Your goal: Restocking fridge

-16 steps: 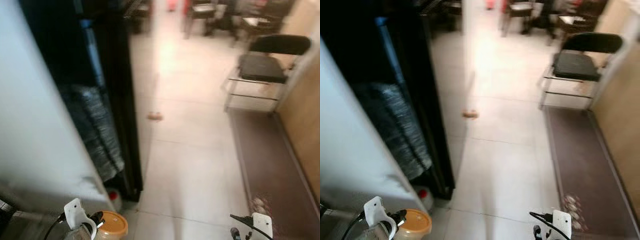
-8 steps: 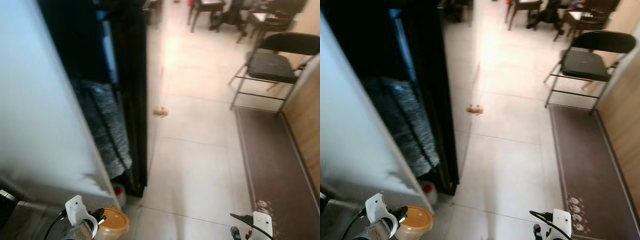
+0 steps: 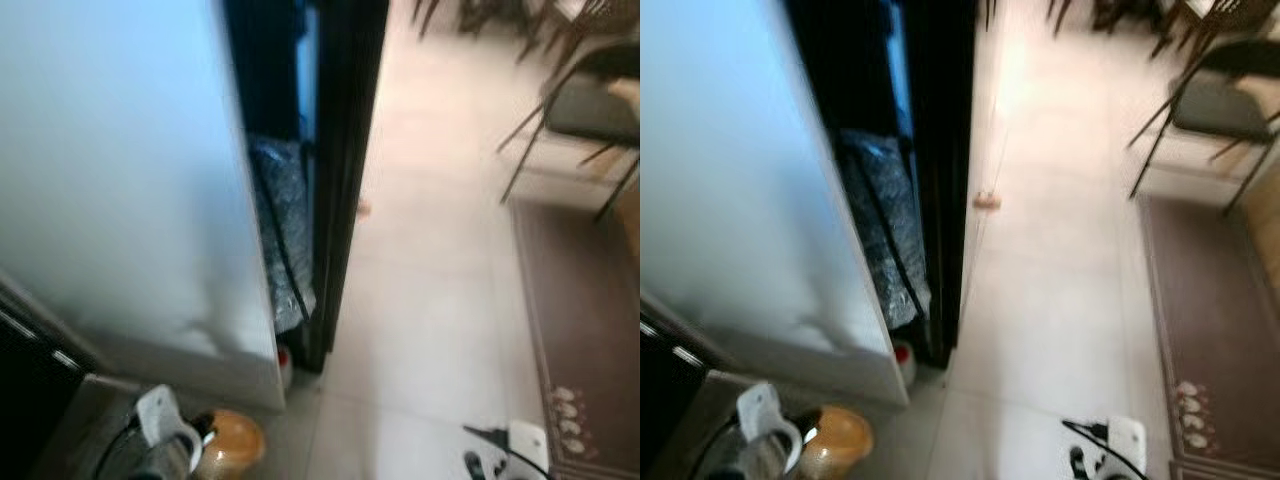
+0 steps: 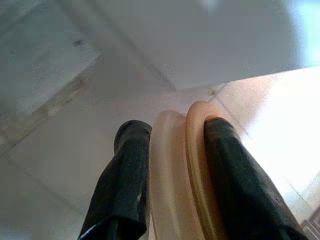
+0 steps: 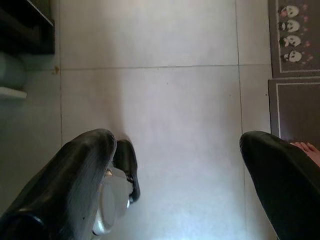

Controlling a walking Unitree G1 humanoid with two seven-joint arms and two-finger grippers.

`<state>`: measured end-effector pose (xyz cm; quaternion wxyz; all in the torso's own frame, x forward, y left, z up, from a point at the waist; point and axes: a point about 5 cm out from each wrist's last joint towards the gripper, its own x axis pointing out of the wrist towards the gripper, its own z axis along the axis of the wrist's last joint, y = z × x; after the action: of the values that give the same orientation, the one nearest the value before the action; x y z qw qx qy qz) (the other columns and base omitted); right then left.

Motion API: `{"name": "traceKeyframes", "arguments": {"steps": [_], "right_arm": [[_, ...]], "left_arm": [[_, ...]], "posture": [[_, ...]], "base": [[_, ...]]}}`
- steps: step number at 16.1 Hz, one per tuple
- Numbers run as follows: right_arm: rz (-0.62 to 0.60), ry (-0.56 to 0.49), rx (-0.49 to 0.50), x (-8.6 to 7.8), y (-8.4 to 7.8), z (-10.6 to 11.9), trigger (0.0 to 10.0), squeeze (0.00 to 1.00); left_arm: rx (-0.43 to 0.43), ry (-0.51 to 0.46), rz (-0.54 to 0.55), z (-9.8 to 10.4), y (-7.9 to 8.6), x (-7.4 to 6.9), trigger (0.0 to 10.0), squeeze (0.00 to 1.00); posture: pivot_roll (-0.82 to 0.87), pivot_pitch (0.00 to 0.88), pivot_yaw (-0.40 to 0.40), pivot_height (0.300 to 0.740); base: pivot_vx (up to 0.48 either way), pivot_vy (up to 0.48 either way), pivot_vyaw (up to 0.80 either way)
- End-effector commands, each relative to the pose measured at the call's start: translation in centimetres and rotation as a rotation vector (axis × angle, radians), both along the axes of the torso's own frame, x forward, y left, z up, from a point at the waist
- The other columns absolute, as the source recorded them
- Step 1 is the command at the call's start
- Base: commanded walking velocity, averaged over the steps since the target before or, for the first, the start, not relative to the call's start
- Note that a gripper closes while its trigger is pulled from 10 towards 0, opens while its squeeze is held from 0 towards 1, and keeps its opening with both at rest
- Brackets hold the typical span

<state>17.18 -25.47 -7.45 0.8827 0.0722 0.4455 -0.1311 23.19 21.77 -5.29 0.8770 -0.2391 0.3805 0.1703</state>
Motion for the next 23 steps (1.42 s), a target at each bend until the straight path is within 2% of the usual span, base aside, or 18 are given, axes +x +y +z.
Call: {"name": "traceKeyframes", "arguments": {"steps": [1,8,12,14,17,18,19,21,23], "right_arm": [[-0.011,0.011,0.010,-0.6,0.0,-0.3,10.0,0.00],[-0.023,-0.026,-0.017,-0.3,-0.1,0.0,10.0,0.00],[-0.094,-0.176,-0.150,0.3,-0.8,1.0,10.0,0.00],[-0.164,-0.262,-0.167,0.5,-0.8,1.4,10.0,0.00],[-0.129,-0.383,-0.191,1.1,-0.8,2.4,10.0,0.00],[-0.090,-0.588,-0.269,6.6,-3.2,7.4,10.0,0.00],[-0.078,-0.647,-0.302,8.2,-3.6,9.2,10.0,0.00],[-0.041,-0.734,-0.320,9.8,-2.9,10.9,10.0,0.00],[0.017,-0.783,-0.338,10.6,-2.3,11.8,10.0,0.00]], "left_arm": [[0.017,0.044,0.005,-0.6,0.6,-1.2,10.0,0.00],[0.027,0.058,-0.014,-0.7,0.5,-1.2,10.0,0.00],[0.035,0.054,-0.020,-0.6,0.7,-1.2,10.0,0.00],[0.040,0.054,-0.022,-0.6,0.8,-1.2,10.0,0.00],[0.044,0.055,-0.029,-0.6,0.8,-1.2,10.0,0.00],[0.044,0.054,-0.029,-0.6,0.7,-1.1,10.0,0.00],[0.044,0.054,-0.030,-0.6,0.7,-1.1,10.0,0.00],[0.045,0.053,-0.032,-0.5,0.7,-1.1,10.0,0.00],[0.048,0.053,-0.032,-0.5,0.8,-1.1,10.0,0.00]], "posture": [[-0.18,0.122,0.002,0.740],[-0.19,0.129,0.003,0.740],[-0.21,0.136,0.009,0.740],[-0.22,0.139,0.013,0.740],[-0.23,0.135,0.015,0.740],[-0.23,0.132,0.015,0.740],[-0.23,0.131,0.015,0.740],[-0.23,0.125,0.017,0.740],[-0.23,0.117,0.015,0.740]], "base": [[0.000,0.000,0.00],[0.000,0.000,0.00],[0.000,0.000,0.00],[0.000,0.000,0.00],[0.000,0.000,0.00],[0.000,0.000,0.00],[0.000,0.000,0.00],[0.000,0.000,0.00],[0.000,0.000,0.00]]}}
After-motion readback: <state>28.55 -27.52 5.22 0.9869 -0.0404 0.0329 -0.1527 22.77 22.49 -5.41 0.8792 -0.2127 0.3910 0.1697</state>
